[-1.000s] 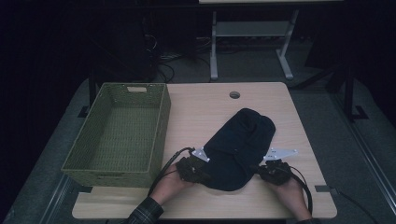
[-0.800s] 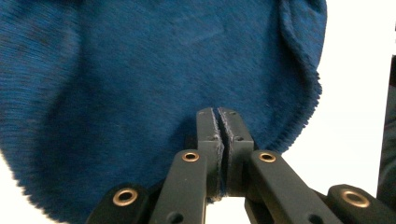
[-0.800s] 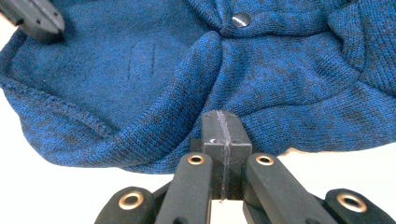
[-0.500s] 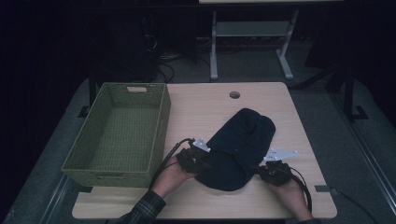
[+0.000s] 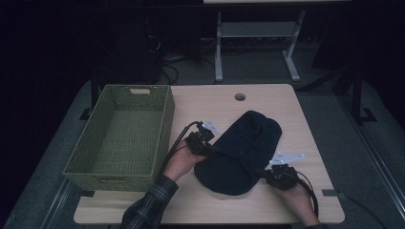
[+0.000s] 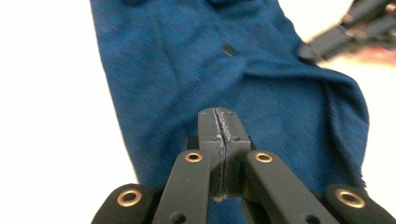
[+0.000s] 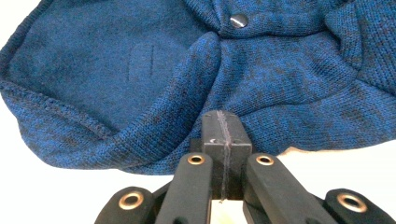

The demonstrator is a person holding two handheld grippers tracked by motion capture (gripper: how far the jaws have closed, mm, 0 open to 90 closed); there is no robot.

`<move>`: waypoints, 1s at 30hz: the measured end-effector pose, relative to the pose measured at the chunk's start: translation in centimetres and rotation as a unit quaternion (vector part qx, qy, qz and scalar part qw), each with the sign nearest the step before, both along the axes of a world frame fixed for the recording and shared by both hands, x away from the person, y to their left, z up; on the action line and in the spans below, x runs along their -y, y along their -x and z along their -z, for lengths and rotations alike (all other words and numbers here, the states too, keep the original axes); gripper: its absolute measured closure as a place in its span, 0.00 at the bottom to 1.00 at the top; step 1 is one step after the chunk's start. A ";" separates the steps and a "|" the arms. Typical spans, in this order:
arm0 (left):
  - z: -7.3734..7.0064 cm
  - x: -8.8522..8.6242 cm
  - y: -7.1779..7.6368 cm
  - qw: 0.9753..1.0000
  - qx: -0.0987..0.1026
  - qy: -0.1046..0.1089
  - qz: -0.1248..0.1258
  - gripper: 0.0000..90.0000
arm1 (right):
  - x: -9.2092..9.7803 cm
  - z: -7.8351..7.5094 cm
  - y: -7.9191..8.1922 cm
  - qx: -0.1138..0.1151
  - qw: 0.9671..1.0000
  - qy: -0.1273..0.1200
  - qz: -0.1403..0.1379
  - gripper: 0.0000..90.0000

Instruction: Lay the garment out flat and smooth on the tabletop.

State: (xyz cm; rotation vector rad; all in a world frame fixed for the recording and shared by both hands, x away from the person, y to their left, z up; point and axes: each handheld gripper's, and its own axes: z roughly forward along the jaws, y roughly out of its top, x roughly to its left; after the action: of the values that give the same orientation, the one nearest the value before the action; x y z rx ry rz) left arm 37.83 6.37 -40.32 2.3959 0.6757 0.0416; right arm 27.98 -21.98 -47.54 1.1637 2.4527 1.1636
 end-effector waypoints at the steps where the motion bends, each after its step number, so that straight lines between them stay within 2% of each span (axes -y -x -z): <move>1: 0.1 0.1 -0.5 1.000 0.001 0.000 -0.003 1.00 | 0.0 0.0 0.0 0.000 1.000 0.000 0.000 1.00; 5: 0.5 1.2 -2.1 1.000 0.007 -0.003 -0.012 1.00 | 0.0 0.0 0.0 0.000 1.000 0.001 -0.001 1.00; 8: 1.1 2.1 -3.2 1.000 0.014 -0.017 -0.012 1.00 | -0.1 -0.1 0.0 0.001 1.000 0.004 0.000 1.00; 10: 1.7 2.4 -3.9 0.999 0.014 -0.035 -0.012 1.00 | -0.1 -0.1 0.0 0.001 1.000 0.005 0.000 1.00; 12: 2.4 2.7 -4.4 0.999 0.009 -0.037 -0.019 1.00 | -0.1 -0.1 0.0 0.000 1.000 0.005 0.000 1.00; 16: 3.6 2.8 -5.1 0.998 0.004 -0.055 -0.027 1.00 | -0.2 -0.2 0.0 0.000 1.000 0.008 -0.001 1.00; 20: 4.5 3.0 -5.3 0.997 -0.006 -0.070 -0.031 1.00 | -0.2 -0.2 0.0 0.002 1.000 0.014 -0.003 1.00; 25: 4.5 2.9 -5.2 0.997 -0.012 -0.069 -0.032 1.00 | -0.3 -0.3 0.0 0.001 1.000 0.018 -0.003 1.00; 28: 4.4 2.7 -4.9 0.997 -0.019 -0.069 -0.032 1.00 | -0.2 -0.4 0.0 0.003 0.999 0.032 -0.002 1.00; 30: 4.5 2.5 -4.6 0.997 -0.021 -0.066 -0.030 1.00 | -0.1 -0.4 0.0 0.005 0.999 0.033 0.002 1.00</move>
State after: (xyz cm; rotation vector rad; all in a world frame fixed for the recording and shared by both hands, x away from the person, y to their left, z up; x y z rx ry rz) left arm 42.39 3.91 -44.78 2.5083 0.7875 0.0637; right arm 27.98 -21.87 -47.10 1.1425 2.4604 1.0769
